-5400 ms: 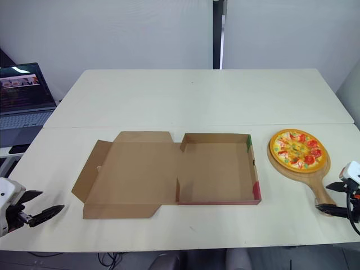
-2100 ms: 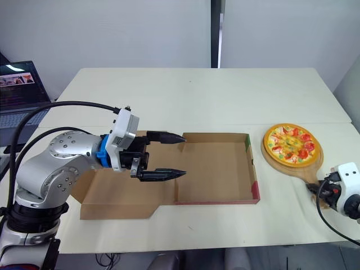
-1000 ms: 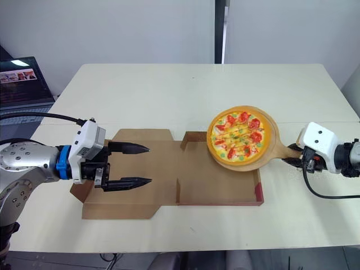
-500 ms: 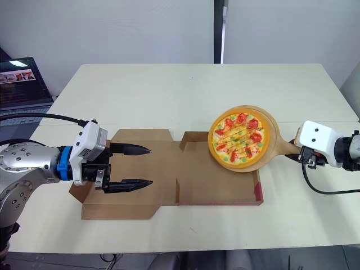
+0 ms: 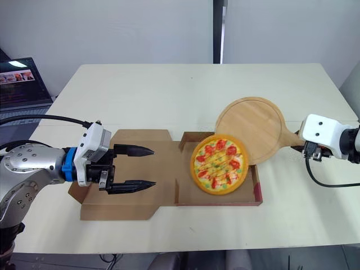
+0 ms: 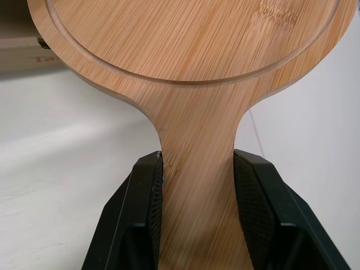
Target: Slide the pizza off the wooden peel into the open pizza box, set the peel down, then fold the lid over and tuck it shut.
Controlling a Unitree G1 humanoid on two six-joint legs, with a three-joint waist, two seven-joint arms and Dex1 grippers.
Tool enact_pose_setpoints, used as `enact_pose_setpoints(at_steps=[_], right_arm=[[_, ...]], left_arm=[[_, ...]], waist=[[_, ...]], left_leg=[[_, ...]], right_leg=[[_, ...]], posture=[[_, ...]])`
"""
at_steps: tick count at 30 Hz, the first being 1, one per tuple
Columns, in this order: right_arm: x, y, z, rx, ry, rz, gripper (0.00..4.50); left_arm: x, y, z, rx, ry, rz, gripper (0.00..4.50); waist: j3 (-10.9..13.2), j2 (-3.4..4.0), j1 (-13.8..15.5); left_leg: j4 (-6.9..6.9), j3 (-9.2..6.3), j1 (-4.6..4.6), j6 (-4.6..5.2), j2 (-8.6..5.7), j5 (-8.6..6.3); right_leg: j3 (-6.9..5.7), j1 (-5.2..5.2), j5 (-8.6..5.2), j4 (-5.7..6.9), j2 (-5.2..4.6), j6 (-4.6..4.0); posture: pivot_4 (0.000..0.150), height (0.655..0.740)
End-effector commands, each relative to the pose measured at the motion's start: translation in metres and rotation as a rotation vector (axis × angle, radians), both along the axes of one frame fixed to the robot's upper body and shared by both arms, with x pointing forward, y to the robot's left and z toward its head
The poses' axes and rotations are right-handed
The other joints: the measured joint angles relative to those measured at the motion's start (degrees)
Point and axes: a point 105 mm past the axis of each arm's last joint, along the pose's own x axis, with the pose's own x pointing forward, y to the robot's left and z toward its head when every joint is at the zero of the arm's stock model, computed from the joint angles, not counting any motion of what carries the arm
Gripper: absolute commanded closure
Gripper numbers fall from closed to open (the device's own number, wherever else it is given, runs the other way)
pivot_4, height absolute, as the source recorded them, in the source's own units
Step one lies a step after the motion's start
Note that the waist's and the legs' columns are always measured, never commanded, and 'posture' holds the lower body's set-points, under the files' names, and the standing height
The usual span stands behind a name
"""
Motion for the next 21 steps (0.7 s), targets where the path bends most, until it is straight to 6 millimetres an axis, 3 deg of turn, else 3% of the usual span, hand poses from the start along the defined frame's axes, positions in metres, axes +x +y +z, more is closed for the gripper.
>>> enact_pose_setpoints(at_steps=[1, 6, 12, 17, 21], right_arm=[[0.005, -0.007, 0.031, -0.026, -0.139, -0.020, 2.97], [0.005, -0.021, 0.045, 0.037, -0.175, -0.083, 2.97], [-0.005, -0.038, 0.046, 0.173, -0.157, -0.170, 2.97], [-0.018, -0.055, 0.027, 0.375, -0.122, -0.311, 2.97], [-0.030, -0.070, 0.001, 0.499, -0.089, -0.445, 2.97]], left_arm=[[-0.002, -0.005, 0.004, -0.013, -0.036, -0.022, 0.00], [-0.002, -0.010, 0.007, -0.042, -0.042, -0.031, 0.00], [-0.003, -0.014, 0.012, -0.071, -0.051, -0.050, 0.00], [-0.003, -0.023, 0.021, -0.103, -0.075, -0.083, 0.00], [-0.001, -0.037, 0.029, -0.160, -0.103, -0.095, 0.00]], waist=[[0.00, 0.00, 0.02], [0.00, 0.01, 0.02], [-0.01, 0.00, 0.08], [-0.02, -0.01, 0.36], [-0.03, 0.01, 0.81]], left_leg=[[0.00, 0.00, 0.00, 0.00, 0.00, 0.00], [0.02, 0.00, 0.00, 0.00, 0.00, 0.00], [0.01, 0.00, -0.01, 0.00, -0.01, 0.00], [0.05, -0.02, 0.00, 0.00, -0.01, 0.00], [0.12, 0.00, 0.02, 0.00, -0.04, 0.00]], right_leg=[[0.00, 0.00, 0.00, 0.00, 0.00, 0.00], [0.01, 0.00, 0.01, 0.01, 0.00, -0.01], [0.01, 0.00, 0.03, 0.01, -0.01, -0.04], [0.00, 0.05, 0.05, 0.03, 0.00, -0.03], [0.03, 0.06, 0.08, 0.06, -0.01, -0.01]], posture=[[0.150, 0.7350], [0.150, 0.7350], [0.150, 0.7350], [0.150, 0.7350], [0.150, 0.7350]])
